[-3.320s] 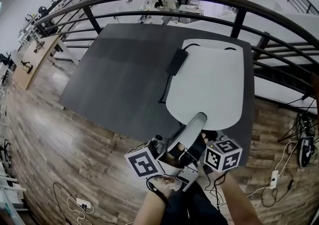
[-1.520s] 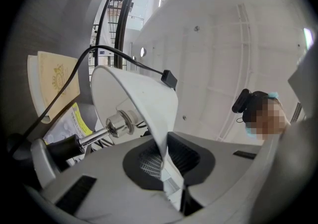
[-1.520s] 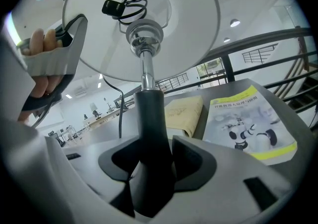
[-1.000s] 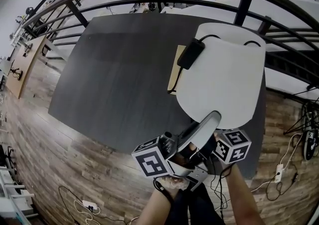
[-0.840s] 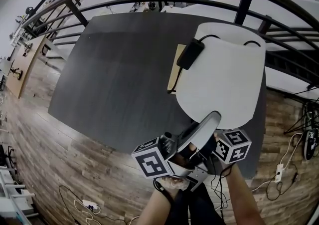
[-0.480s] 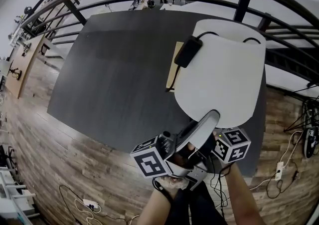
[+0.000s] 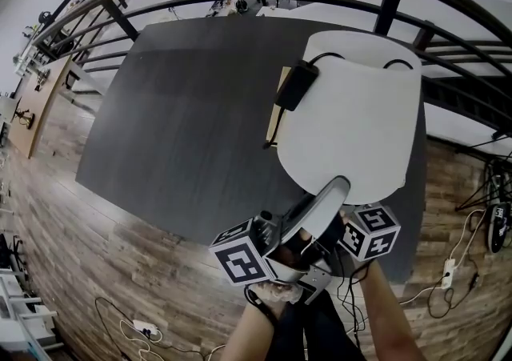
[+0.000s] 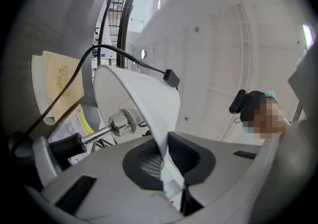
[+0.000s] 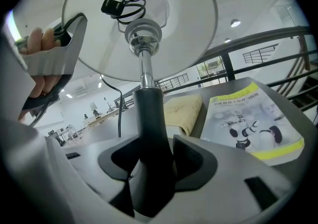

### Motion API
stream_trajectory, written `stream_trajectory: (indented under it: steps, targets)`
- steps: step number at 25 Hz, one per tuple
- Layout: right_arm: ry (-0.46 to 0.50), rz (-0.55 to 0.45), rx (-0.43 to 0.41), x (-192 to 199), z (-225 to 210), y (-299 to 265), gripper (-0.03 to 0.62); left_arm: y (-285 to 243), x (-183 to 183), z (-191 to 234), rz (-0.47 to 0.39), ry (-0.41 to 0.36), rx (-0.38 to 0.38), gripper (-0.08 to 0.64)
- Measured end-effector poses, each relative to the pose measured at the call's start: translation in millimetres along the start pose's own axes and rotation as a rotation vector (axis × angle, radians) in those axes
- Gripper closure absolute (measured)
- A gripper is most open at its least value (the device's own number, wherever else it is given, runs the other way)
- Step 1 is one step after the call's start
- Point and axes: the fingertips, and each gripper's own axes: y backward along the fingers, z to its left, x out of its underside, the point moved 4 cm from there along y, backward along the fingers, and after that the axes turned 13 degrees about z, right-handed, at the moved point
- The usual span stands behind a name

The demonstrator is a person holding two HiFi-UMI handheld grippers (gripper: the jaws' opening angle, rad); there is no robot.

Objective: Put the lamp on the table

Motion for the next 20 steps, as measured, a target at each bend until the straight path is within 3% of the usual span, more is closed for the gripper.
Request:
stream_trajectory:
  steps: [12, 20]
  targets:
    - [0.036, -0.045, 0.032, 8.8, 6.8, 15.5, 0.376, 9.2, 2.1, -0.7, -0.015, 0.005, 0.002, 0.509]
    - [0.006, -0.079, 0.048, 17.2, 9.3, 36.9, 0.377, 8.1, 12.6, -0.1, 0.002, 0.006, -0.003, 0.5]
